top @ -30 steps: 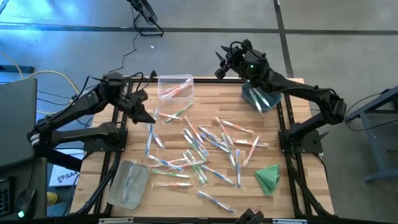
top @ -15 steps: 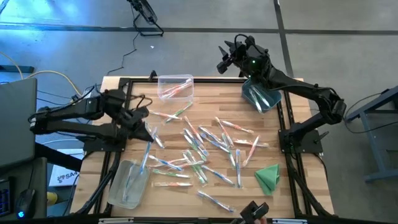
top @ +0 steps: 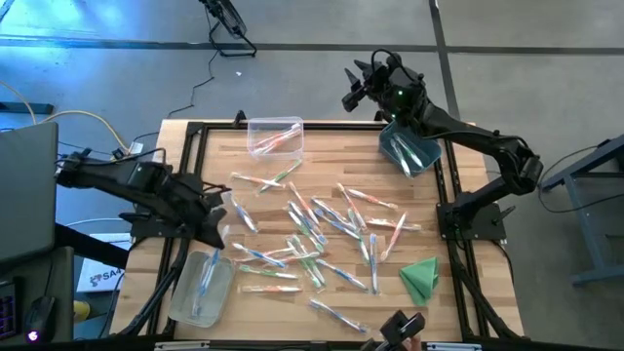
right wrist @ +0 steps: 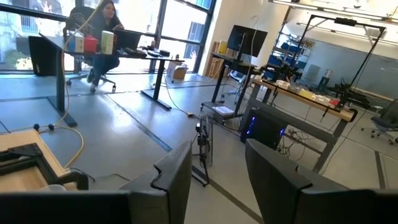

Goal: Pick & Place Toothbrushes
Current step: Put the blue toothbrush into the gray bin

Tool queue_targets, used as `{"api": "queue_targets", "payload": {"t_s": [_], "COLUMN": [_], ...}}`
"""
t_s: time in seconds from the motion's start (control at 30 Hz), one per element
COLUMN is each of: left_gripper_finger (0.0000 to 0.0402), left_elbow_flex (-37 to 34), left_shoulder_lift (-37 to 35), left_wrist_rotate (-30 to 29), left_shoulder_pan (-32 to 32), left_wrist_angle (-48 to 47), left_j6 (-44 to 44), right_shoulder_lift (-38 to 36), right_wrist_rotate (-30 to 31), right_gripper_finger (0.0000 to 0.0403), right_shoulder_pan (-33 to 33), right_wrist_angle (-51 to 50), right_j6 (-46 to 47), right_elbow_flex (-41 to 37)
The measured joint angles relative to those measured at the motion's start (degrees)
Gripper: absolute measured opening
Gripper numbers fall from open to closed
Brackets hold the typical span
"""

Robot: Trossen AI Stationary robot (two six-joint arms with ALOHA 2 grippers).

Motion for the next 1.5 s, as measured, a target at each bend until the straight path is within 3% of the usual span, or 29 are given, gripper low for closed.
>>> {"api": "queue_targets", "payload": {"t_s": [0.37, 0.77, 1.07, 1.5], "left_gripper_finger": [0.0019, 0.0019, 0.0019, 0.0028], "left_elbow_flex": [0.0, 0.0, 0.0, 0.0], "left_shoulder_lift": [6.2, 17.2, 25.8, 29.9], "left_wrist_rotate": [-1.0, -10.2, -10.2, -10.6], "left_shoulder_pan": [-7.6, -15.2, -22.0, -26.0], "left_wrist_angle": [-11.6, -12.9, -12.9, -7.7], "left_j6": [0.7, 5.0, 7.2, 7.1], "right_shoulder_lift": [0.0, 0.0, -0.1, -0.1], "right_wrist_rotate": [0.1, 0.1, 0.1, 0.1], "right_gripper_finger": [0.0144, 0.0144, 0.0144, 0.0144], "right_shoulder_pan": [0.0, 0.0, 0.0, 0.0], "right_wrist_angle": [0.0, 0.0, -1.1, -1.1], "right_j6": [-0.1, -0.1, -0.1, 2.4], "right_elbow_flex": [0.0, 0.0, 0.0, 0.0]}}
